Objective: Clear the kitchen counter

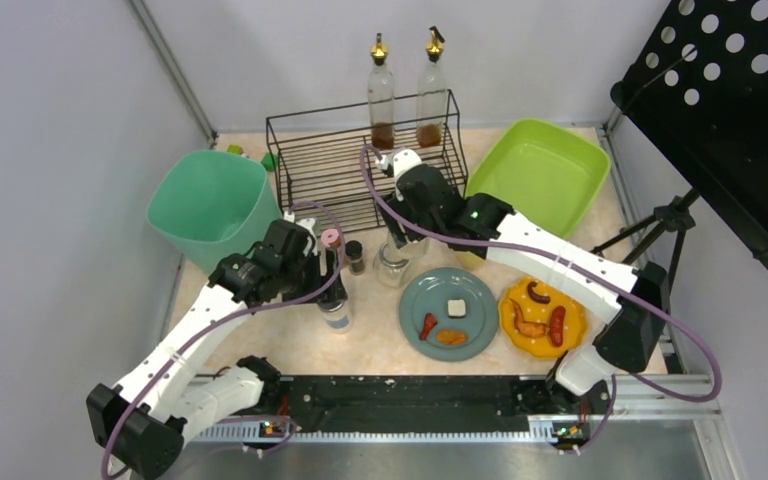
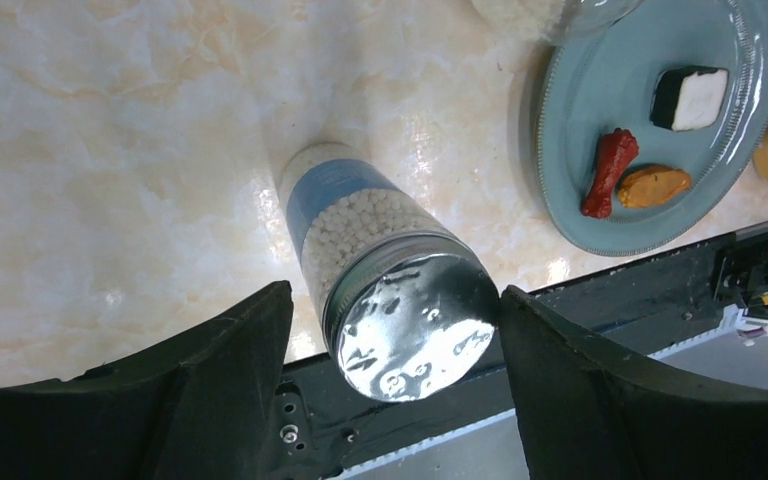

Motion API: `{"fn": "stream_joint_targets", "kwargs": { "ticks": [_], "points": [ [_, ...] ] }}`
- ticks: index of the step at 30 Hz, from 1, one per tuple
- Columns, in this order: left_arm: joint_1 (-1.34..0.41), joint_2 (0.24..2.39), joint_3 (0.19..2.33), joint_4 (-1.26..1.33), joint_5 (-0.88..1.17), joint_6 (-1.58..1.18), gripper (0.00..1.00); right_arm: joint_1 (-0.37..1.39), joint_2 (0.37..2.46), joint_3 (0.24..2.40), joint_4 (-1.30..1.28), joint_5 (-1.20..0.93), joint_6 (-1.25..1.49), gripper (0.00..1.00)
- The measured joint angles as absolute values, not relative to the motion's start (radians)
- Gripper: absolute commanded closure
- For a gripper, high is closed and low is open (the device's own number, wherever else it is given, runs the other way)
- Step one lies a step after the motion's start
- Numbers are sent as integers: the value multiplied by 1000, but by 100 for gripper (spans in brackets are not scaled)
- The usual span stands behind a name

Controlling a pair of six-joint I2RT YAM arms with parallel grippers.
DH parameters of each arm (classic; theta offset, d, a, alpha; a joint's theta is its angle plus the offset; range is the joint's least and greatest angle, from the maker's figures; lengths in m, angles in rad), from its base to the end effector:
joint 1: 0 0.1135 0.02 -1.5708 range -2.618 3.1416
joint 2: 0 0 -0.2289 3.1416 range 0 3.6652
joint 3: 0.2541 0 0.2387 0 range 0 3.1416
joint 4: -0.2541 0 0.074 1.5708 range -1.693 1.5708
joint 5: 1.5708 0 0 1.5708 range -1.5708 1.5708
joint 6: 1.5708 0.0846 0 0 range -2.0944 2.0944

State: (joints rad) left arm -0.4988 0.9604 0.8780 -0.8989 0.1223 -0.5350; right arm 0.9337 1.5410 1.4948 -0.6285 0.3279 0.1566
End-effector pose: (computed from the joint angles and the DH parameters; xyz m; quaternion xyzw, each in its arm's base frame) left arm 0.1811 -0.1104 0.2105 0.0005 0.9553 -0.1941 0.2232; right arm 0.2403 0.2789 0.2953 -0.2714 0.8497 0.0958 0.4417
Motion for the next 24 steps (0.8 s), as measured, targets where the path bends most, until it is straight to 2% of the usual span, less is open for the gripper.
{"fn": "stream_joint_targets", "kwargs": {
  "ticks": [15,24],
  "points": [
    [-621,918,904,-953,-32,-586,13,874,1554,1493,-621,275,161,71],
    [-728,776,766,-810,-122,-634,7,874,1554,1492,-621,257,161,70]
  ]
}}
